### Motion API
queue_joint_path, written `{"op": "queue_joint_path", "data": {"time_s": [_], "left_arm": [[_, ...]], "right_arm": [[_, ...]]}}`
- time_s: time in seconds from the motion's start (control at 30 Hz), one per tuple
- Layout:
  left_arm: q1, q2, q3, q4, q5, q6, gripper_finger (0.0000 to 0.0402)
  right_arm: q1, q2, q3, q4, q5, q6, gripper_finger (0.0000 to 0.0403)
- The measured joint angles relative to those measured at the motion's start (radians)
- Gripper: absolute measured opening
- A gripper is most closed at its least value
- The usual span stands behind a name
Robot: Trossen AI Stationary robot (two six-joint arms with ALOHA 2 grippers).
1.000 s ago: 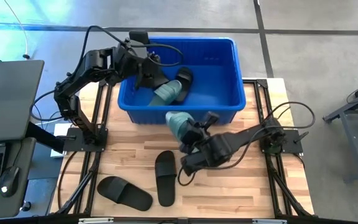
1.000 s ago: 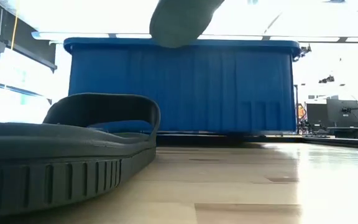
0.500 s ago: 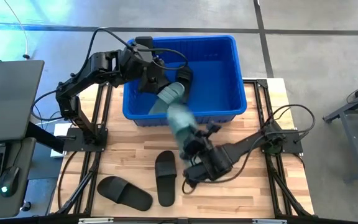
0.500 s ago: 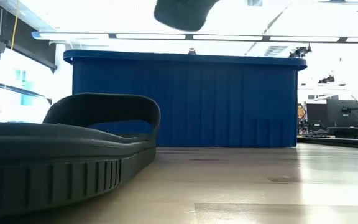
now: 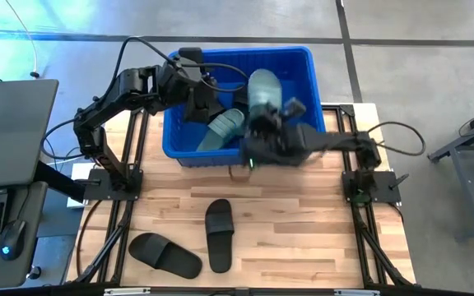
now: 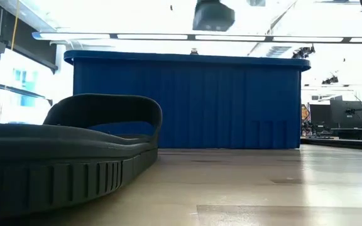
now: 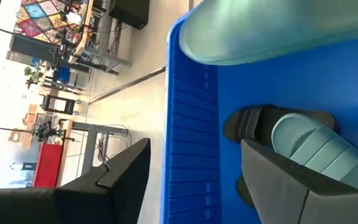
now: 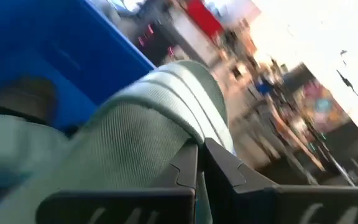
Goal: Pick and place slides into bin
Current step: Put the green slide into the blue bin
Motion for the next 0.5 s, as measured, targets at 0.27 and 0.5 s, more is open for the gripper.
{"op": "queue_joint_path", "data": {"time_s": [0.27, 0.5], "left_arm": [[-0.001, 0.000, 0.000, -0.005, -0.046, 0.000, 0.0232], [-0.001, 0.000, 0.000, -0.035, -0.071, 0.009, 0.0227]], "right_arm": [[-0.320, 0.064, 0.000, 0.026, -0.303, -0.046, 0.0000], [-0.481, 0.187, 0.000, 0.035, -0.429, -0.126, 0.0000]]}}
